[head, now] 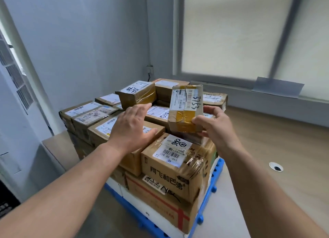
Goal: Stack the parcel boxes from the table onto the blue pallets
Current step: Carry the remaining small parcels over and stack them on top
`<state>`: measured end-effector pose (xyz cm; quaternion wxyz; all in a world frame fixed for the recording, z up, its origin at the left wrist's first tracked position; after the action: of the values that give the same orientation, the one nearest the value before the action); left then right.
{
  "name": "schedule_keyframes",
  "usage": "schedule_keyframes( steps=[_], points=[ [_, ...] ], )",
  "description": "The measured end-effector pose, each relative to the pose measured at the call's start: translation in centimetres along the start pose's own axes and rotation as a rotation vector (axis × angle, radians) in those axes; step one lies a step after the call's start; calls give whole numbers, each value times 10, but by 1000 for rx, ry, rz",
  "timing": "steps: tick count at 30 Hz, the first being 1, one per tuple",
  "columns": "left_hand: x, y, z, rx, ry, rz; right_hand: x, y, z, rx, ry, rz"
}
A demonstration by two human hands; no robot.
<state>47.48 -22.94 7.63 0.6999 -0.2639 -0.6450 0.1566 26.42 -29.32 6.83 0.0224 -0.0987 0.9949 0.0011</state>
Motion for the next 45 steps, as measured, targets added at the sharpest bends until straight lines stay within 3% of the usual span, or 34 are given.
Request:
schedule_keyframes(
  steps=[16, 25, 36, 45],
  points=[
    [-19, -76, -126, -260, 114, 30, -98, -55, 5, -178, 156, 259],
    [-41, -99, -162, -381, 169, -41, -144, -82, 10, -252, 188, 401],
    [-49, -107, -175, -406, 255, -58, -153, -82, 11, -124, 817, 497],
    [-45, -110, -173, -405, 251, -92, -158, -82, 13, -87, 898, 529]
  ],
)
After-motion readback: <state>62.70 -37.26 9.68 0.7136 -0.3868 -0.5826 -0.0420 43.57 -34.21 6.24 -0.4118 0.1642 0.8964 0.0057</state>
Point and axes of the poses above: each hand's wrist, its own y-axis away from the middle knuckle, its own x-axis out of the back of the hand, z = x × y, the point moved 4 cm from there along -y, towards the middle knuckle, and after that the axes turned 8 degrees about -x, right-handed, at the moved point
